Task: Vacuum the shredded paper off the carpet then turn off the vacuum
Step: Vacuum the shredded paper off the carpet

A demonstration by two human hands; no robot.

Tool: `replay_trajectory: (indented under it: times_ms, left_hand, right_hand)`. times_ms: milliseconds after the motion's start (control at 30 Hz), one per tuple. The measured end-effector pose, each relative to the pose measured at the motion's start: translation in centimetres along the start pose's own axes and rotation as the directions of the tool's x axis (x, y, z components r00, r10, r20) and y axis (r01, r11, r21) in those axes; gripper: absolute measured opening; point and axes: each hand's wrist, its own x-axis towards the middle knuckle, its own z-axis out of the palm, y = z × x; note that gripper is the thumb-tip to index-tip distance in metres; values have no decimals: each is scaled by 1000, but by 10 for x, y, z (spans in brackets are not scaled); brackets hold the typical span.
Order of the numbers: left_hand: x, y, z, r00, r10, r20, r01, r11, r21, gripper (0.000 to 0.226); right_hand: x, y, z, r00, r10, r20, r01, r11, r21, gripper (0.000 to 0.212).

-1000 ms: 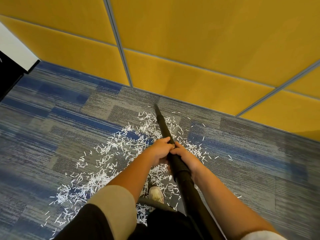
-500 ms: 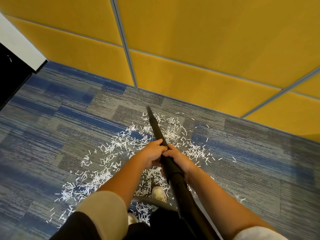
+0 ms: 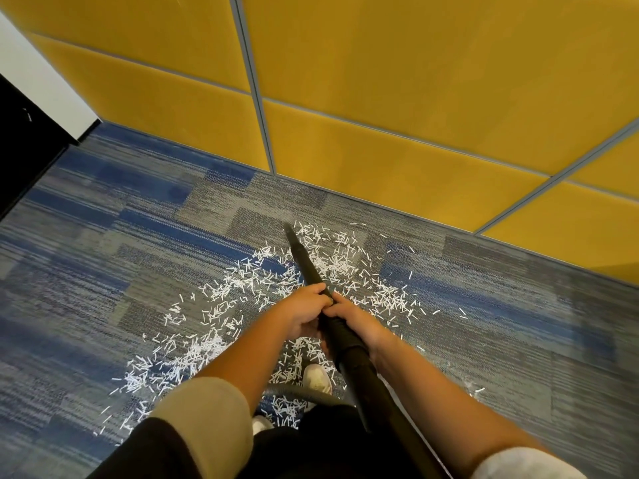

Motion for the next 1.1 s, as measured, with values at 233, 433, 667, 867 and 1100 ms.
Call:
replay_trajectory:
  times_ms: [233, 433, 667, 867, 1100]
  left_hand:
    - [-14, -18, 1, 999, 30, 13, -31, 998, 48, 51]
    - [-24, -25, 4, 999, 34, 5, -34, 997, 69, 46]
    - [-14, -28, 23, 999, 2, 34, -3, 999, 53, 45]
    - [-12, -19, 35, 999, 10, 52, -13, 998, 61, 45]
    - [-15, -13, 38, 998, 37, 59, -42, 995, 92, 44]
  right_hand:
    - [-17, 16, 8, 1000, -9, 12, 9, 1000, 10, 33]
    - [-24, 25, 11, 1000, -5, 19, 5, 1000, 22, 29]
    - [-28, 31, -3, 999, -5, -36, 7, 999, 53, 32]
    - [-31, 29, -15, 997, -28, -76, 33, 998, 62, 35]
    - [-32, 24, -20, 997, -16, -72, 21, 998, 67, 33]
